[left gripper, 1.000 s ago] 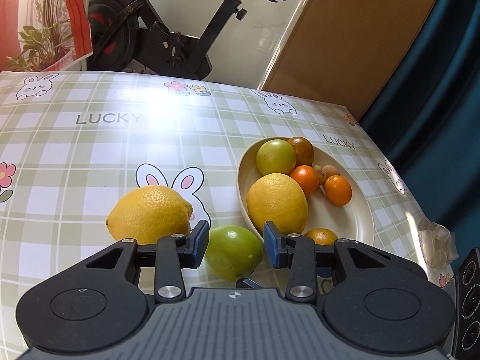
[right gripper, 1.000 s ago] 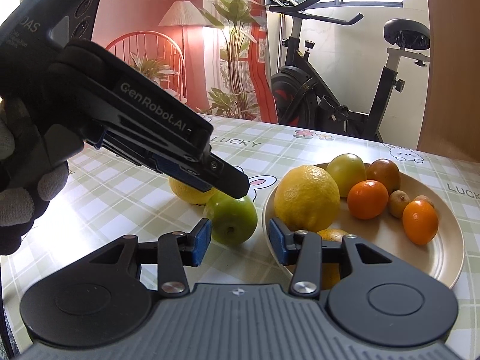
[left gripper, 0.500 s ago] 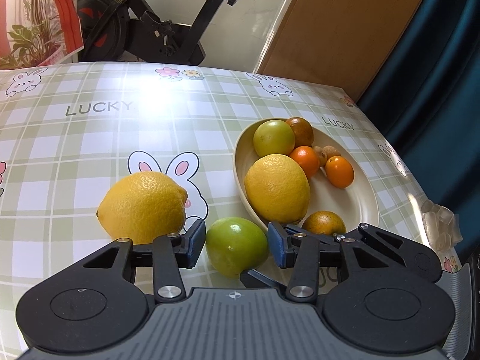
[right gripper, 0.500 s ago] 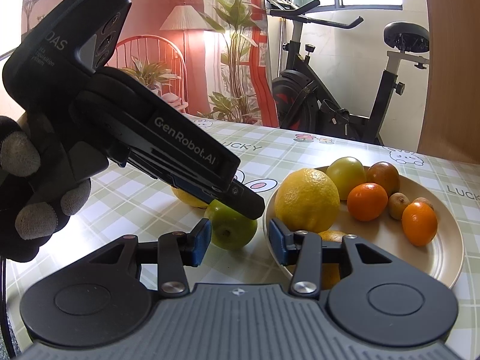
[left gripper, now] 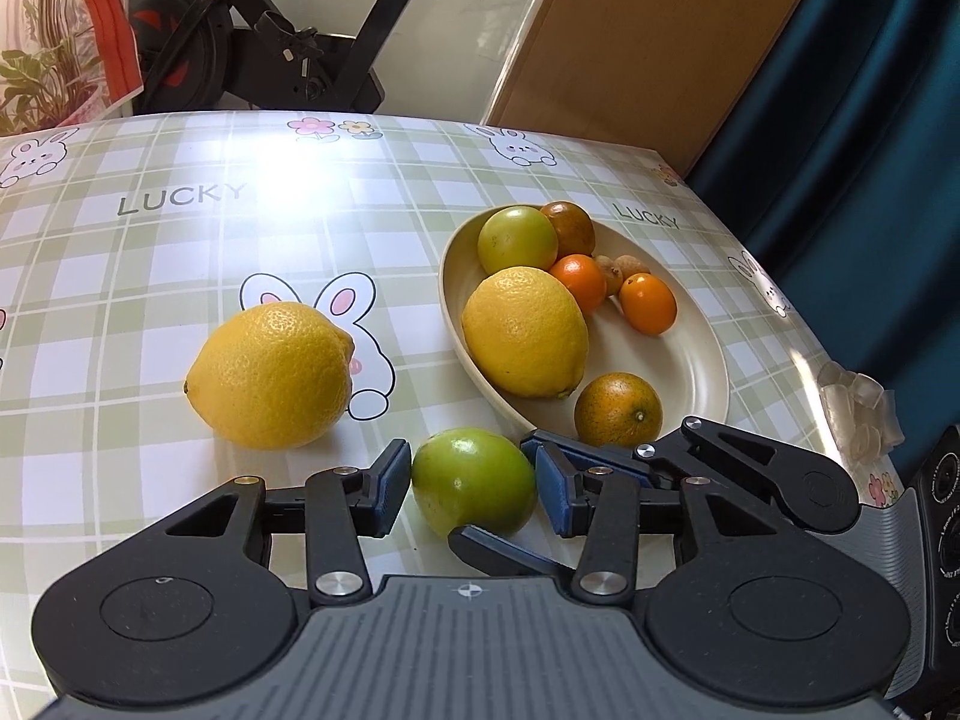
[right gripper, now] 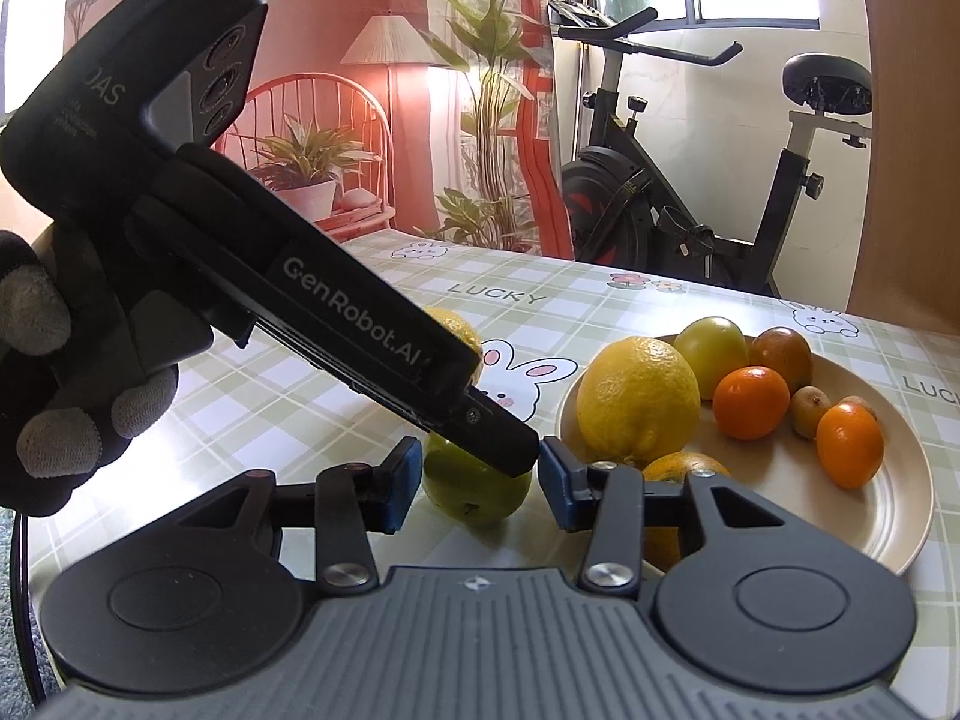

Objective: Organize fruits
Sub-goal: 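Close the left tool around the green apple, then carry the green apple onto the plate and open the left tool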

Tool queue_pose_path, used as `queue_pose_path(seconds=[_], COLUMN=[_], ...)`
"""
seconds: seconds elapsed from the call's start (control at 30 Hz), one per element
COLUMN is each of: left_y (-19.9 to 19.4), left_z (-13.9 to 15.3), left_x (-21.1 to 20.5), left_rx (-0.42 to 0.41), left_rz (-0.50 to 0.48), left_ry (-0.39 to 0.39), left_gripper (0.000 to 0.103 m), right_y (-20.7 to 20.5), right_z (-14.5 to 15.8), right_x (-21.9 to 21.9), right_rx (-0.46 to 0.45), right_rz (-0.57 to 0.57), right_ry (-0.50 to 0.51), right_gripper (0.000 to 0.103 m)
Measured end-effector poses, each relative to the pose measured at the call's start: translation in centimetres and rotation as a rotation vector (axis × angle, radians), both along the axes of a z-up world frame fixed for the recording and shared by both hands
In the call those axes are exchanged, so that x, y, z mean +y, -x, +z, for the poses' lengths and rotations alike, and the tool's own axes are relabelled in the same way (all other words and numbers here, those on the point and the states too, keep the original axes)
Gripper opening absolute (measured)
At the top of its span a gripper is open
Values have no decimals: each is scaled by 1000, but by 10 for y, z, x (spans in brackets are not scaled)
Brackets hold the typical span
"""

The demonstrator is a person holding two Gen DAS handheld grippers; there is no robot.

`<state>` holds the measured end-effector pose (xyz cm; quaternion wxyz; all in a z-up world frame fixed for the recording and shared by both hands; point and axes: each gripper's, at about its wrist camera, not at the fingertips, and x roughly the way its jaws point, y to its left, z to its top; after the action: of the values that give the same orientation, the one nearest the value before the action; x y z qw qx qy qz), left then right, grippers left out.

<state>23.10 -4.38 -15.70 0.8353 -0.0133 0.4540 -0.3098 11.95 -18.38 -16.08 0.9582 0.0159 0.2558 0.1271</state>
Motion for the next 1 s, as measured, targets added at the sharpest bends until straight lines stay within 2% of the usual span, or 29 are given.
queue_pose_path(seconds=[0.33, 0.47, 0.57, 1.0], left_y=[14, 20, 25, 35], left_z=[-2, -8, -10, 0], left_x=[2, 3, 3, 12], left_rx=[-11, 6, -11, -23], left_rz=[10, 26, 41, 109], left_ry=[3, 14, 11, 88], left_gripper=[49, 48, 49, 47], right_y=[-17, -20, -22, -21], right_z=[-7, -9, -11, -11], right_x=[5, 5, 6, 1], right_rx=[104, 119, 136, 131], right_rz=[39, 47, 51, 38], right_ry=[10, 14, 19, -15], right_gripper=[48, 48, 48, 48])
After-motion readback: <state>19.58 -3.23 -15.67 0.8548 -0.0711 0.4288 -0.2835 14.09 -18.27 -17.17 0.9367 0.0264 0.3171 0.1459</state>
